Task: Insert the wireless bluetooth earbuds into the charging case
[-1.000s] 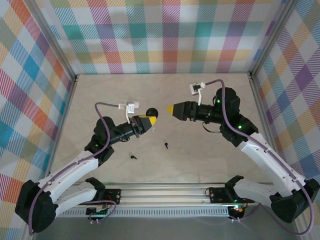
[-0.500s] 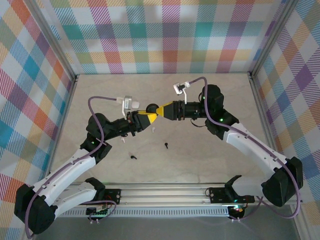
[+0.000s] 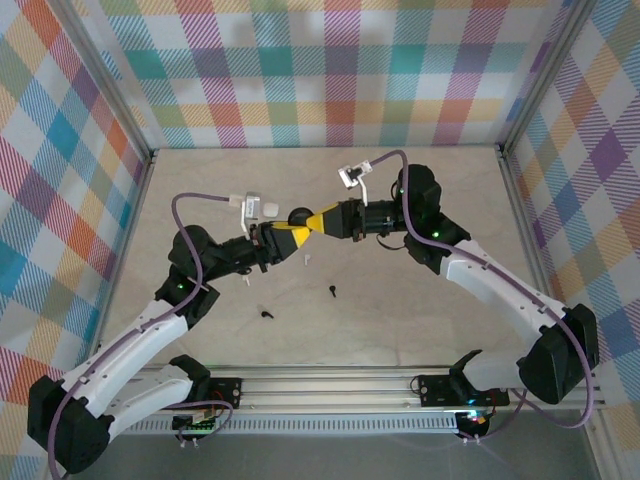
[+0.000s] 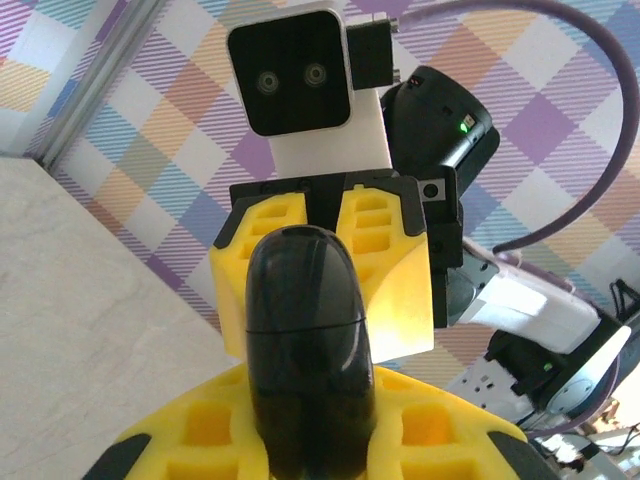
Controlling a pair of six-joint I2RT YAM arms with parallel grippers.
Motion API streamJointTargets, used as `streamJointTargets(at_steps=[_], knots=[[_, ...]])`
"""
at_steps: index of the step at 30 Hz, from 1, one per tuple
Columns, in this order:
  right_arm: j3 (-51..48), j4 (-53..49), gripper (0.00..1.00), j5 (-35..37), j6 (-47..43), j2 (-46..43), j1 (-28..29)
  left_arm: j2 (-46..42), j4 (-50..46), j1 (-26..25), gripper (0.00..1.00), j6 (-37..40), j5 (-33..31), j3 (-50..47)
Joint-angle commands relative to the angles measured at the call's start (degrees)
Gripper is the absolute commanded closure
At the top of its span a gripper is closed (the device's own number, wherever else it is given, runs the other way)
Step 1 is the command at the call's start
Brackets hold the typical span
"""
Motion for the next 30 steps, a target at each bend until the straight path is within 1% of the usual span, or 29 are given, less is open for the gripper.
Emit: streamJointTargets(at_steps=[1,3,6,7,10,12,15,17,19,21,23,26,30], knots=[[2.3,-6.1,0.95,0.9,-5.7,-0.8,1.3,-2.5,-9.6,-0.5,0.56,6.8,-1.1,3.6],[3.5,-11.1,0.96,2.8,-9.5,-1.4,1.3,-3.7,-19.1,-0.5,0.4,11.4,-3.5,5.7],[7.4,-22.0,0.95,5.9,-18.3,-1.6,1.1,-6.2,-32.2,-0.5,0.22,17.7,-9.7,8.9],[9.5,-26.6,0.95,7.1,-21.9,-1.3,1.2,-7.0,-36.6,-0.5,0.19,19.6,-12.0,10.2],[15.1,-36.6,0.95,10.6,-30.9,0.5,1.1,-9.3,-48.5,-0.5,0.14,25.1,-17.6,13.7],[17.8,-40.8,0.94,12.1,-35.2,1.7,1.1,-10.6,-54.1,-0.5,0.11,28.5,-20.1,15.1],[20.1,-44.4,0.94,12.9,-39.8,2.9,1.1,-11.8,-61.2,-0.5,0.11,33.7,-22.5,16.5],[20.2,-45.2,0.94,12.7,-41.8,3.2,1.2,-12.0,-63.3,-0.5,0.12,36.8,-22.5,16.4],[19.5,-45.1,0.94,12.0,-43.5,3.3,1.2,-12.3,-63.1,-0.5,0.14,40.4,-19.3,15.0],[18.4,-44.4,0.94,10.3,-44.6,3.3,1.3,-12.4,-60.9,-0.5,0.15,41.0,-16.2,13.4],[16.6,-42.7,0.93,7.8,-45.2,2.9,1.3,-12.5,-56.7,-0.5,0.17,40.2,-12.2,11.6],[13.1,-38.1,0.93,3.1,-44.6,2.1,1.3,-12.7,-46.0,-0.5,0.21,34.6,-7.1,7.8],[10.2,-34.3,0.92,-2.1,-44.4,1.6,1.3,-11.8,-23.7,-0.3,0.26,22.7,-1.3,0.8]])
